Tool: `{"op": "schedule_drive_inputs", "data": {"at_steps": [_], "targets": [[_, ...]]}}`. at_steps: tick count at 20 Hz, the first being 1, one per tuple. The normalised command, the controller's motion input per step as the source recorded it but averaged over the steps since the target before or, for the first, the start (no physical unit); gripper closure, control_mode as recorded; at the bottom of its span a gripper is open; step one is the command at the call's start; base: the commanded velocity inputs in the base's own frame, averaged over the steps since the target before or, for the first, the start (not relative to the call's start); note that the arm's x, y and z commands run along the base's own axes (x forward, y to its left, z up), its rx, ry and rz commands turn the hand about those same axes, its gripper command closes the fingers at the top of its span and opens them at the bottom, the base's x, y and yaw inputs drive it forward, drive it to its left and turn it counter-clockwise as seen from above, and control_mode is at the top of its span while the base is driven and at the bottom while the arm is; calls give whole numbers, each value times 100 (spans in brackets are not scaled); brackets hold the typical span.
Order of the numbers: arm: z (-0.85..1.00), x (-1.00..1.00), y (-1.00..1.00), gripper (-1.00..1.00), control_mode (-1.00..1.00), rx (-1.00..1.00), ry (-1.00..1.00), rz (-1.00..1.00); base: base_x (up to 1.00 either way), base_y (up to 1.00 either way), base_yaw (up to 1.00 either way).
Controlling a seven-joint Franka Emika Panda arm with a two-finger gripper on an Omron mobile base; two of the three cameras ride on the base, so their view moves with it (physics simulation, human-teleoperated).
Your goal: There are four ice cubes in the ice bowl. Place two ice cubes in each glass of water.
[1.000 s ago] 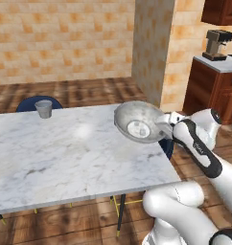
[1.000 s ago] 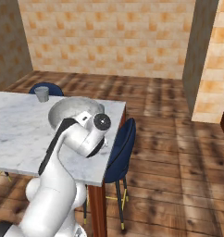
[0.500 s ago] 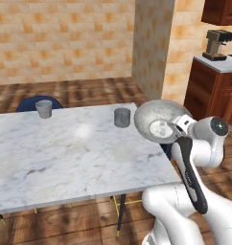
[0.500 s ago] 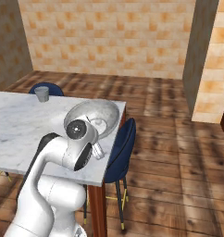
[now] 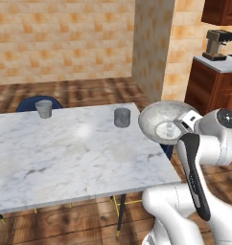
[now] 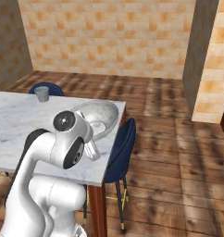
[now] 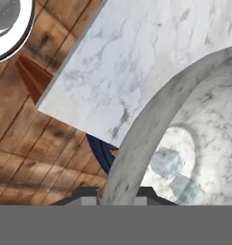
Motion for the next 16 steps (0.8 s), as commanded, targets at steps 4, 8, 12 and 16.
{"op": "schedule_drive_inputs", "data": {"at_steps": [4,8,12,16], "targets": [[0,0,14,100,-100,-19,0,27,0,0,0],[-3,2,34,100,-100,-25,0,37,0,0,0],[-5,0,11,100,-100,-12,0,39,0,0,0],[-1,0,7,100,-100,-1,0,10,0,0,0]]}}
